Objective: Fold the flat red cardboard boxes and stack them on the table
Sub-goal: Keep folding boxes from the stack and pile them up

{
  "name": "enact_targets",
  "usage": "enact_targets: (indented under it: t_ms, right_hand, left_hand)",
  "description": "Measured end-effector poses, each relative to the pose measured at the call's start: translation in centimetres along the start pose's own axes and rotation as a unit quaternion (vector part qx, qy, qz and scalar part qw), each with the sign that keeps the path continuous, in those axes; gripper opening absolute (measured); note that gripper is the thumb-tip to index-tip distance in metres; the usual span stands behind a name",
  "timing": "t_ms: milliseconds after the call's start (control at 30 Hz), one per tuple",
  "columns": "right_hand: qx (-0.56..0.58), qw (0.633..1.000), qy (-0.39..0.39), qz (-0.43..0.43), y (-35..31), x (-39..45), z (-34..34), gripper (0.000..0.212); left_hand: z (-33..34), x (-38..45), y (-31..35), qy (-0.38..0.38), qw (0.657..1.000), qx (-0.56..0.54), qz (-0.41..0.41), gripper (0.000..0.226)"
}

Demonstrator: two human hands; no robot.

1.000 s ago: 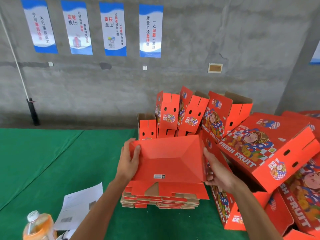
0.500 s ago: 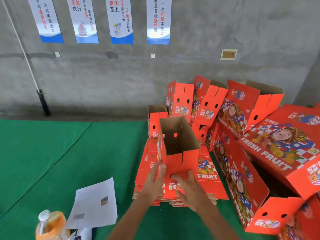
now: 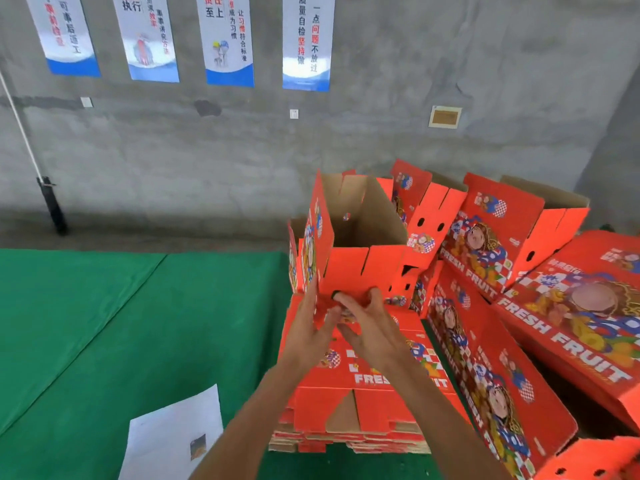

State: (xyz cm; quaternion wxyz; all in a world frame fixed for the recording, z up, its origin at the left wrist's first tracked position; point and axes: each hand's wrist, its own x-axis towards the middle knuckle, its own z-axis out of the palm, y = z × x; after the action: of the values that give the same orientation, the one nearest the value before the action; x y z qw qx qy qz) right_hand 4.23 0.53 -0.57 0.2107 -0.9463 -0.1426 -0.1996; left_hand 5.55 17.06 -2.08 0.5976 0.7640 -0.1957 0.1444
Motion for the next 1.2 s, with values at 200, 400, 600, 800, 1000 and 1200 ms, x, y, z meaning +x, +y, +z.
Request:
enact_targets:
  t_ms: [200,400,600,800,1000,1200]
  right_hand:
    - [-0.001,0.998,0.040,-0.056,-0.7,14.7,-2.6,0.055]
    - [0.000,0.995,0.046,-0.087,1.5,28.6,-2.2,0.059]
    - [-0.001,0.995,0.035,-0.090,6.2,36.4,2.4,0.061]
    - [0.000,0.999,-0.025,-0.041,9.7,37.3,8.2,0.063]
    - [0.022,0.998,-0.036,-0.056,8.7,36.1,11.1,0.059]
    - [0.178,0.983,0.000,-0.035,5.5,35.3,11.2,0.048]
  left_hand:
    - [-3.6,13.9,0.4,0.028,0.999,-0.014,0.028,0.076]
    - [-5.9,28.3,-1.5,0.021,0.999,-0.023,0.004,0.072]
    - [-5.5,36.2,-7.0,0.002,1.000,0.002,-0.021,0.084]
    - [-3.3,37.8,-14.3,-0.028,0.997,0.000,-0.068,0.079]
    - [-2.5,34.6,-17.8,0.056,0.991,0.066,-0.104,0.082]
    - [-4.4,33.8,-17.0,0.147,0.979,0.089,-0.111,0.073]
